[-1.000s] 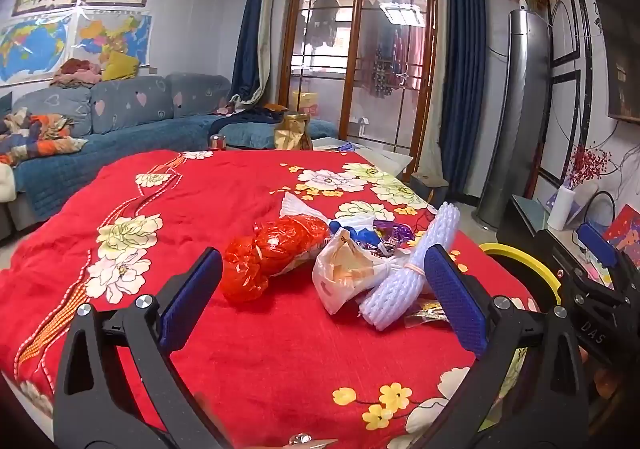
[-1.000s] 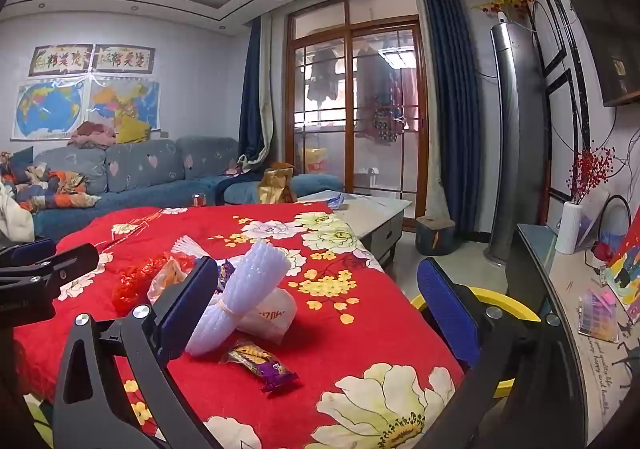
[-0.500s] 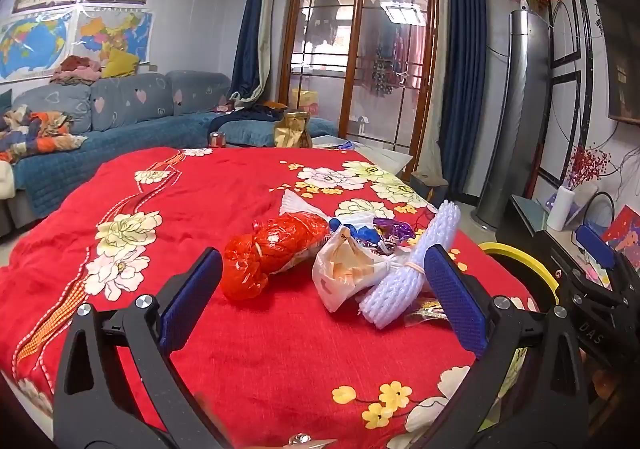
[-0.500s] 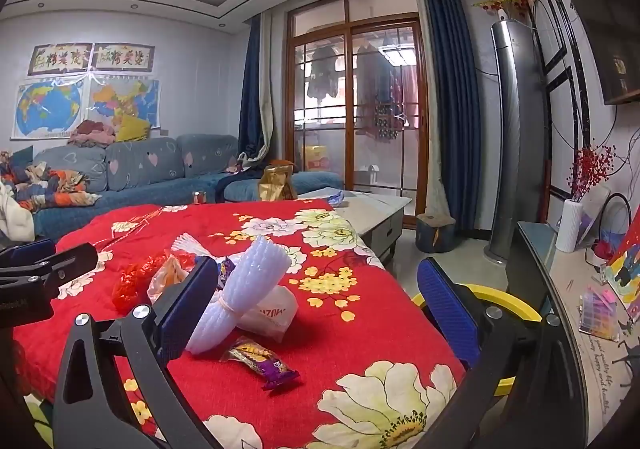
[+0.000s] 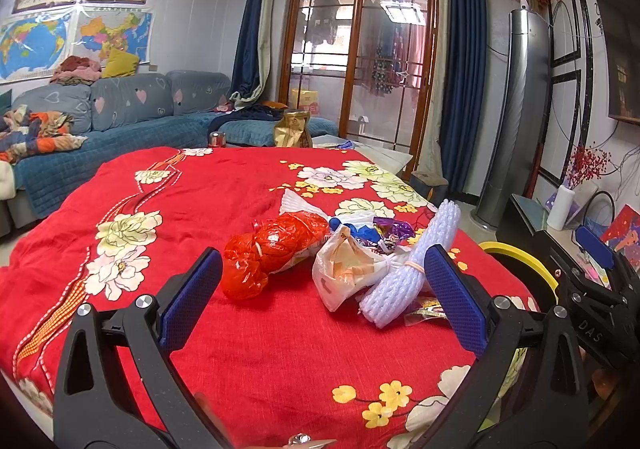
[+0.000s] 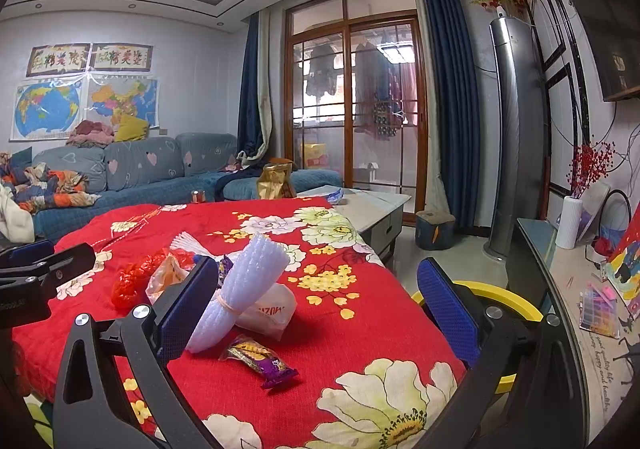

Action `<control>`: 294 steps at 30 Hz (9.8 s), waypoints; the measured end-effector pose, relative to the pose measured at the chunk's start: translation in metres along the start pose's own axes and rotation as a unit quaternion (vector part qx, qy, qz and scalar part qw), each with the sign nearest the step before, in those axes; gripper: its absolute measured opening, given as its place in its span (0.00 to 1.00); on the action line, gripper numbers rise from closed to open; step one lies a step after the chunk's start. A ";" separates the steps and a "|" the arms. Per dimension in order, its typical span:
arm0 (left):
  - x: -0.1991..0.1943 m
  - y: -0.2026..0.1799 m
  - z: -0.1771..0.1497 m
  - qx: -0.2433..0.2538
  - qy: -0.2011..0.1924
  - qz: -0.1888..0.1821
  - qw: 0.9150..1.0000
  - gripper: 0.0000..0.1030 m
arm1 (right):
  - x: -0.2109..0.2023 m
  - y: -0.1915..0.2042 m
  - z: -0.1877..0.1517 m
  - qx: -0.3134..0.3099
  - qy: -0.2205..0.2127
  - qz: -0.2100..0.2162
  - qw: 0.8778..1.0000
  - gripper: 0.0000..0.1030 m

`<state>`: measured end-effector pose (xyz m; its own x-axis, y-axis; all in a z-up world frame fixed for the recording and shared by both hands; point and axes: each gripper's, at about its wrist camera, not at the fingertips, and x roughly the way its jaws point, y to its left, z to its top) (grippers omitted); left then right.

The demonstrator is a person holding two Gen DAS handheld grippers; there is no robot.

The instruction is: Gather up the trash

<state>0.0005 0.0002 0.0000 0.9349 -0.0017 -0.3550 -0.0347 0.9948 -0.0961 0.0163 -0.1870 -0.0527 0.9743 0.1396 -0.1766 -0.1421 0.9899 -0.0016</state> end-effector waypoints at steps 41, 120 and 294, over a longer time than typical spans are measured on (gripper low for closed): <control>0.005 0.023 0.001 -0.023 0.005 0.020 1.000 0.90 | 0.012 0.007 -0.006 0.008 0.016 0.019 1.000 0.94; 0.049 0.091 0.065 -0.077 0.069 -0.047 0.994 0.06 | 0.091 0.012 0.076 0.085 0.162 0.156 0.971 0.29; 0.146 0.085 -0.003 -0.153 0.186 -0.172 0.955 0.71 | 0.116 0.019 -0.049 0.029 0.309 0.144 0.940 0.80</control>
<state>0.1334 0.0841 -0.0627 0.7208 -0.4158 -0.5546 0.0965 0.8525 -0.5138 0.1178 -0.1533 -0.1210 0.6077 0.3773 -0.6989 -0.3562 0.9160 0.1847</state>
